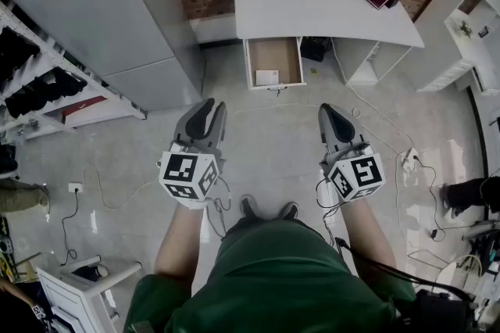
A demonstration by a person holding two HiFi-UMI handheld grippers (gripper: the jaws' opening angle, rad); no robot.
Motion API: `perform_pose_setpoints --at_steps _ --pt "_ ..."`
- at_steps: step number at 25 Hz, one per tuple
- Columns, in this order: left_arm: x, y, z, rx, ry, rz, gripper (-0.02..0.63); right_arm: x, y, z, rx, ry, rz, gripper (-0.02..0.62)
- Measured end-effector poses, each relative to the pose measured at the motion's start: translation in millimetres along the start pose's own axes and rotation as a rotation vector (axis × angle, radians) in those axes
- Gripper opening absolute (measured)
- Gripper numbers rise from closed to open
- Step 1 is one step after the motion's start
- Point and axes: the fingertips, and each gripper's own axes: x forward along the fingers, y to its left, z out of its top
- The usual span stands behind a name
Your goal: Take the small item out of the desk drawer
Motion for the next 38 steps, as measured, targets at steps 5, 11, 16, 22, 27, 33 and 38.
perform_pose_setpoints --at_steps 5,11,16,22,27,33,38 --pt "-3.5 24.9 -1.0 -0.003 -0.002 -0.017 0.08 14.3 15.4 1.0 -0.015 0.008 -0.028 0.002" --pt "-2.1 55.5 -4.1 -0.024 -0.003 -0.066 0.08 31.7 27.4 3.2 -0.012 0.02 -0.107 0.003" --pt "4.9 53.0 -9.6 -0.024 0.007 -0.11 0.08 25.1 26.0 1.4 -0.012 0.03 -0.141 0.003" --pt "19.8 50.9 -15.1 -0.032 0.013 -0.137 0.08 31.6 17.4 -3.3 -0.009 0.039 -0.152 0.003" --pt "32.6 60.5 -18.1 -0.024 0.026 -0.125 0.08 53.4 8.2 -10.0 0.004 0.032 -0.133 0.003" --pt "64.6 78.9 -8.5 -0.003 0.03 -0.071 0.08 93.3 -16.4 -10.0 0.026 0.01 -0.081 0.003" --pt "112.8 81.1 -10.8 -0.01 0.053 -0.05 0.08 128.9 -54.8 -18.3 0.044 0.026 -0.038 0.003"
